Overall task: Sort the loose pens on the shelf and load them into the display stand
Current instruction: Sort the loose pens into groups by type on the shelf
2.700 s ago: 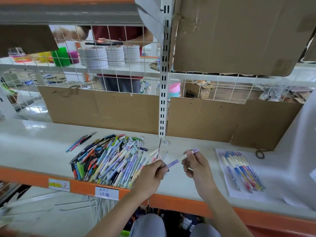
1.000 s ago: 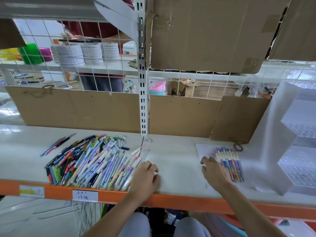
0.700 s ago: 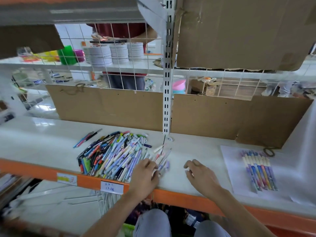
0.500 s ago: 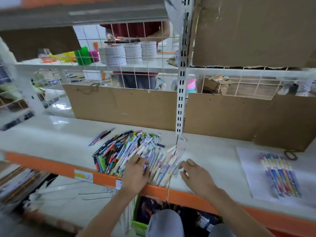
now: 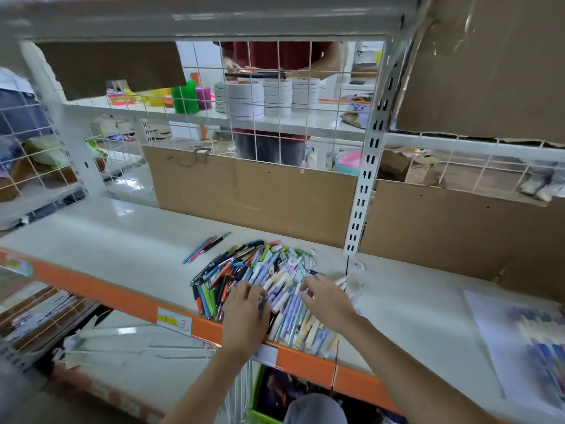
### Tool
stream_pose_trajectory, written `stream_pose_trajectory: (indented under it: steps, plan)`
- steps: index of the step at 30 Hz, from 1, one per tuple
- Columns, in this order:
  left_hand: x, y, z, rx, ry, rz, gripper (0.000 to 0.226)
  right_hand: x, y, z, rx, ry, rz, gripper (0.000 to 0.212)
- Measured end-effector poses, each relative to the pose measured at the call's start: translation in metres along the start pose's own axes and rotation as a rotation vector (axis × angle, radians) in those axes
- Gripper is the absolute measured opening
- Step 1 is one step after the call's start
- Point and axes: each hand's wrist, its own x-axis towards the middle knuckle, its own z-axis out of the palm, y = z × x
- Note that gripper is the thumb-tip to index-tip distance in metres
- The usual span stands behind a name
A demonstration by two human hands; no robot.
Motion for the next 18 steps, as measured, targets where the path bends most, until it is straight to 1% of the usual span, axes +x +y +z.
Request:
stream_pose_trajectory:
  steps: [3,5,7,9,12,14,16,18]
  plan:
    - [0.001,0.000,0.001,-0.028,-0.002,-0.050,0.017,0.032,-0.014,0.003,0.170,0.003,0.161,0.019]
    - [0.002,0.001,0.000,-0.039,-0.021,-0.057,0.011,0.049,-0.019,0.006,0.208,-0.005,0.231,0.013]
    - [0.003,0.002,-0.001,-0.036,-0.027,-0.054,0.005,0.060,-0.021,0.011,0.251,-0.012,0.293,0.013]
    - [0.004,0.001,-0.002,-0.021,-0.031,-0.055,0.004,0.064,-0.023,0.014,0.285,-0.020,0.346,0.012]
    - [0.007,0.002,-0.002,0.017,-0.063,-0.064,0.007,0.068,-0.022,0.015,0.310,0.002,0.379,0.036]
    - [0.009,0.004,-0.003,0.051,-0.105,-0.061,0.012,0.070,-0.021,0.016,0.323,0.020,0.394,0.043]
    - [0.011,0.006,-0.005,0.086,-0.139,-0.077,0.015,0.071,-0.021,0.016,0.317,0.023,0.399,0.038]
    - [0.014,0.008,-0.006,0.111,-0.165,-0.100,0.017,0.072,-0.021,0.014,0.303,0.002,0.416,0.020]
